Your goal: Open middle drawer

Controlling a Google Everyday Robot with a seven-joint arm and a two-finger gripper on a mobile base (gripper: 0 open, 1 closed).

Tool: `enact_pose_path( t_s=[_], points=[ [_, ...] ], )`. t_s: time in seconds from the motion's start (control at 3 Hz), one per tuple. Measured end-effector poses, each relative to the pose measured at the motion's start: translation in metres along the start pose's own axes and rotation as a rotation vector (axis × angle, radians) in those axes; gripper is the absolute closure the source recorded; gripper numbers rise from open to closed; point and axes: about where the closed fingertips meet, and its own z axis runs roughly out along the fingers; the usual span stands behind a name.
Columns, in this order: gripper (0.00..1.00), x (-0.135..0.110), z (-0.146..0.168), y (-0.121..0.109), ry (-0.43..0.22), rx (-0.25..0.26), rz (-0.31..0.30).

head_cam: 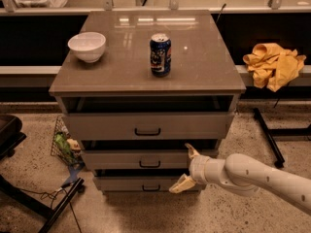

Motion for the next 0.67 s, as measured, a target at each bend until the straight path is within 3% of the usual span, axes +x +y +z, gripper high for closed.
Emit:
enact_pose_path(
  t_s=[0.67],
  points=[
    [0.00, 0.027, 0.030, -0.039, 0.113, 0.029, -0.067]
  ],
)
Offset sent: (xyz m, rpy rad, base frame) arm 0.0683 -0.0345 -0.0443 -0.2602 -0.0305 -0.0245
